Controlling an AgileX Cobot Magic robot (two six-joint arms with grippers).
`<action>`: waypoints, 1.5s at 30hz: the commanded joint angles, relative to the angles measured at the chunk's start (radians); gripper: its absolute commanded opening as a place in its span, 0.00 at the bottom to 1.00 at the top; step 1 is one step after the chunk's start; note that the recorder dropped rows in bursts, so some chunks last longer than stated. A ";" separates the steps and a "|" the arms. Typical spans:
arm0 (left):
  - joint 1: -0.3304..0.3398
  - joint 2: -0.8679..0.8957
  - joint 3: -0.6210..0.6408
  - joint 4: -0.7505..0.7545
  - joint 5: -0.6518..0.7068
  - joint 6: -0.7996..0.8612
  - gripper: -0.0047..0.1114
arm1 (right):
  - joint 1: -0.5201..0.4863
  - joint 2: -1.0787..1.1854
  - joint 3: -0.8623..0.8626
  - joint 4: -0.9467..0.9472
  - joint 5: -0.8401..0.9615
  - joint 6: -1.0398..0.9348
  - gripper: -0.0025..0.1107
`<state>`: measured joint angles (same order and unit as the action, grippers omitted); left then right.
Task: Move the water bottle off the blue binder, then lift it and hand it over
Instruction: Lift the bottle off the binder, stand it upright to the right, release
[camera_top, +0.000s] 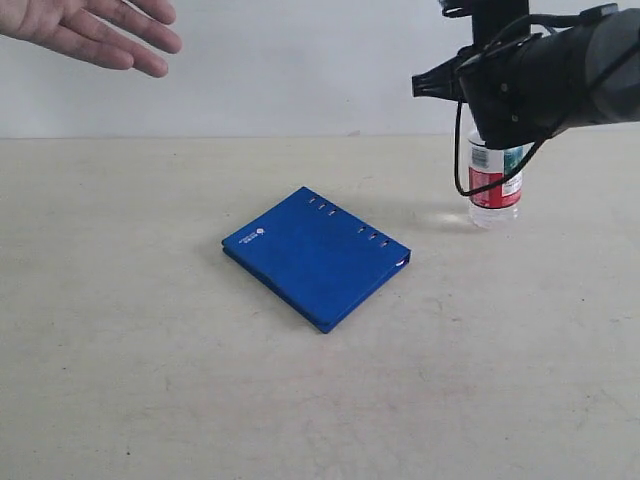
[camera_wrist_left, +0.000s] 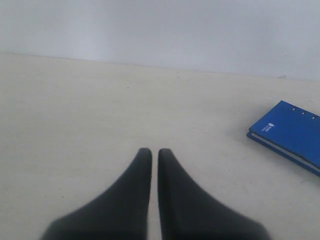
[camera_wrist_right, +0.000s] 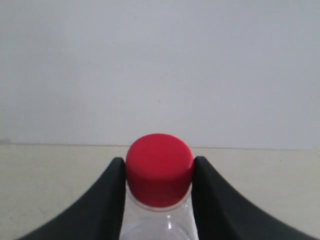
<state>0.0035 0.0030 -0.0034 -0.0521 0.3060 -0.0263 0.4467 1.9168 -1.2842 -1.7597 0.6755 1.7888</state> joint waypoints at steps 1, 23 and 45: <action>-0.004 -0.003 0.003 -0.011 -0.011 0.002 0.08 | -0.008 0.000 0.016 0.015 -0.114 -0.220 0.07; -0.004 -0.003 0.003 -0.011 -0.011 0.002 0.08 | -0.008 -0.044 0.016 0.049 -0.108 -0.371 0.42; -0.004 -0.003 0.003 -0.011 -0.011 0.002 0.08 | -0.008 -0.363 0.016 0.247 -0.320 -0.463 0.41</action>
<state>0.0035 0.0030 -0.0034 -0.0521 0.3060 -0.0263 0.4453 1.6397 -1.2662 -1.5749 0.4323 1.3422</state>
